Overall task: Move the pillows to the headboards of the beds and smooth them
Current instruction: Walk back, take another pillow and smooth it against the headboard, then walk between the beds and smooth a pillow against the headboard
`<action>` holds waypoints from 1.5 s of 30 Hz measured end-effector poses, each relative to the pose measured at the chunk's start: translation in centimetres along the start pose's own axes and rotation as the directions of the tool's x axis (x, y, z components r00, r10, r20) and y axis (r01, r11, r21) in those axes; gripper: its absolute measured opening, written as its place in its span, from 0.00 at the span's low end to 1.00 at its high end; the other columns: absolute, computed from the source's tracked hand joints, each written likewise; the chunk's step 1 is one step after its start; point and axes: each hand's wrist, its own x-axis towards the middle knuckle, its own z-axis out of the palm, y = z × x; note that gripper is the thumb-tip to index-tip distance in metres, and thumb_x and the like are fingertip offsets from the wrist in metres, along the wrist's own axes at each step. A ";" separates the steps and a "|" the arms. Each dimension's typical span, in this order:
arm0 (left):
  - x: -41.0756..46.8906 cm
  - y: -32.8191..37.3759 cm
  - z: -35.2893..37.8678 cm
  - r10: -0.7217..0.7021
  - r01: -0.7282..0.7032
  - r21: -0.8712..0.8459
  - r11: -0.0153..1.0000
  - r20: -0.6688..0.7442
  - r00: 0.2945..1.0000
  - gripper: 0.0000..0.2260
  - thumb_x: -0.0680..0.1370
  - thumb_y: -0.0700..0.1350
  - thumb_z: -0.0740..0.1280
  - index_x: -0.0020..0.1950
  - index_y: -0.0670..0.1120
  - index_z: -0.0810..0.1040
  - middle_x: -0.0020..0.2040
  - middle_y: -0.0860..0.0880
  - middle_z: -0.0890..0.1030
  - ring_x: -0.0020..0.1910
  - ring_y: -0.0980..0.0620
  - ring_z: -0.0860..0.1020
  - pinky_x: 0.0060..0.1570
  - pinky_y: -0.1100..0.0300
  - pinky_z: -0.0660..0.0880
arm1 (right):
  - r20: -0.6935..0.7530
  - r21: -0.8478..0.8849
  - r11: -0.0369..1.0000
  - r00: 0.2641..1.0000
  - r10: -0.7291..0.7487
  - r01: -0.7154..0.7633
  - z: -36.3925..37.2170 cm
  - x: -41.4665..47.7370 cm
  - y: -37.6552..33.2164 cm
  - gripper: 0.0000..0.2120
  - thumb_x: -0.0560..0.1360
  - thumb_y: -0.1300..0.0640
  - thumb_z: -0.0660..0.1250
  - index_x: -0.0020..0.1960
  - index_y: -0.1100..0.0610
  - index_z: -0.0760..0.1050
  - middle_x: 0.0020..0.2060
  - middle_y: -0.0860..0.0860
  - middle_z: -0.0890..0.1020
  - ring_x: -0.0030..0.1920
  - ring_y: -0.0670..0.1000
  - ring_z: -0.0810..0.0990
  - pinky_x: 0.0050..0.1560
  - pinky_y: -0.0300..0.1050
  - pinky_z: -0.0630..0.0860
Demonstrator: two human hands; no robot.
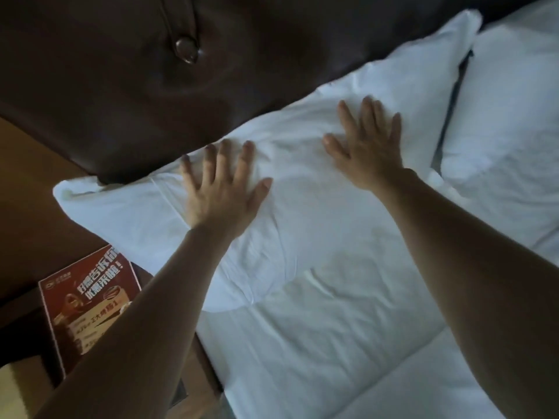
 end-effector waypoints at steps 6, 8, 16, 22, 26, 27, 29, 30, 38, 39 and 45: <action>-2.9 1.2 -2.4 0.093 -0.095 0.028 0.995 0.052 0.994 0.38 0.81 0.70 0.44 0.84 0.49 0.46 0.84 0.42 0.50 0.83 0.41 0.49 0.76 0.31 0.39 | 0.114 0.087 0.954 0.954 0.277 -0.288 -2.5 -13.2 -1.1 0.36 0.82 0.31 0.43 0.83 0.44 0.38 0.82 0.58 0.38 0.83 0.59 0.40 0.79 0.64 0.36; -5.3 2.8 -3.4 0.180 -0.182 0.009 0.983 0.084 0.980 0.39 0.80 0.70 0.43 0.84 0.47 0.45 0.84 0.43 0.47 0.83 0.41 0.46 0.76 0.32 0.37 | 0.124 0.073 0.946 0.944 0.305 -0.316 -3.0 -18.1 -1.1 0.36 0.81 0.31 0.44 0.83 0.44 0.38 0.82 0.58 0.38 0.83 0.60 0.41 0.79 0.64 0.37; -17.2 13.3 -8.0 0.555 -0.558 -0.002 0.830 0.099 0.826 0.39 0.81 0.70 0.40 0.84 0.45 0.45 0.84 0.44 0.46 0.83 0.40 0.44 0.75 0.29 0.40 | 0.037 0.067 0.833 0.836 0.548 -0.549 -6.3 -36.9 2.5 0.37 0.81 0.31 0.44 0.83 0.45 0.35 0.82 0.60 0.37 0.82 0.62 0.41 0.79 0.66 0.38; -29.6 21.6 -11.2 0.777 -0.776 -0.044 0.629 0.013 0.629 0.37 0.83 0.68 0.44 0.84 0.44 0.54 0.84 0.43 0.53 0.82 0.38 0.52 0.75 0.29 0.47 | -0.039 0.125 0.697 0.699 0.714 -0.706 -7.4 -52.6 4.7 0.38 0.80 0.29 0.42 0.83 0.44 0.36 0.82 0.59 0.36 0.82 0.61 0.40 0.79 0.67 0.38; -39.2 26.0 -13.3 0.859 -0.859 -0.051 0.509 -0.035 0.511 0.38 0.82 0.69 0.46 0.84 0.45 0.54 0.84 0.43 0.52 0.83 0.39 0.51 0.76 0.30 0.46 | -0.093 0.125 0.577 0.570 0.817 -0.807 -7.5 -64.8 5.1 0.38 0.80 0.28 0.42 0.83 0.44 0.35 0.82 0.59 0.37 0.83 0.62 0.42 0.79 0.68 0.40; -41.1 27.0 -14.0 0.867 -0.867 -0.055 0.495 -0.035 0.497 0.38 0.82 0.69 0.46 0.84 0.45 0.52 0.84 0.44 0.50 0.83 0.40 0.49 0.76 0.30 0.45 | -0.096 0.128 0.555 0.547 0.832 -0.822 -7.6 -67.4 5.1 0.38 0.79 0.28 0.42 0.83 0.44 0.35 0.82 0.59 0.37 0.83 0.62 0.42 0.79 0.68 0.39; -45.9 29.3 -15.5 0.894 -0.895 -0.058 0.443 -0.045 0.445 0.38 0.82 0.69 0.46 0.84 0.46 0.49 0.85 0.45 0.47 0.83 0.41 0.46 0.76 0.30 0.42 | -0.103 0.149 0.488 0.477 0.873 -0.860 -7.8 -74.1 5.2 0.39 0.80 0.28 0.43 0.83 0.44 0.35 0.82 0.59 0.36 0.82 0.62 0.41 0.78 0.68 0.39; -47.9 30.2 -16.2 0.906 -0.908 -0.057 0.416 -0.057 0.419 0.38 0.82 0.69 0.46 0.84 0.46 0.48 0.85 0.45 0.46 0.83 0.41 0.45 0.76 0.31 0.42 | -0.102 0.155 0.455 0.444 0.890 -0.877 -7.9 -76.9 5.3 0.38 0.80 0.28 0.43 0.83 0.44 0.34 0.82 0.59 0.36 0.82 0.62 0.41 0.78 0.68 0.39; -66.8 38.9 -18.6 0.986 -0.988 -0.087 0.126 -0.097 0.134 0.38 0.82 0.69 0.47 0.84 0.47 0.49 0.85 0.45 0.45 0.83 0.41 0.43 0.76 0.30 0.42 | -0.099 0.169 0.043 0.026 0.995 -0.985 -7.6 -101.8 4.5 0.40 0.78 0.26 0.40 0.82 0.43 0.34 0.81 0.62 0.36 0.82 0.62 0.41 0.77 0.68 0.38; -69.0 39.9 -18.6 0.991 -0.993 -0.078 0.087 -0.095 0.094 0.38 0.82 0.69 0.45 0.84 0.47 0.49 0.85 0.45 0.45 0.83 0.41 0.43 0.76 0.30 0.43 | -0.097 0.175 -0.011 -0.028 0.995 -0.985 -7.4 -104.5 4.3 0.40 0.78 0.26 0.40 0.82 0.43 0.34 0.81 0.62 0.37 0.82 0.63 0.41 0.77 0.68 0.38; -81.0 45.2 -19.2 0.980 -0.983 -0.072 -0.166 -0.122 -0.157 0.38 0.81 0.69 0.47 0.83 0.45 0.58 0.84 0.42 0.54 0.82 0.38 0.52 0.74 0.28 0.48 | -0.026 0.211 -0.264 -0.275 0.961 -0.941 -6.8 -117.9 2.8 0.40 0.77 0.25 0.39 0.82 0.42 0.33 0.81 0.59 0.33 0.82 0.61 0.36 0.77 0.67 0.33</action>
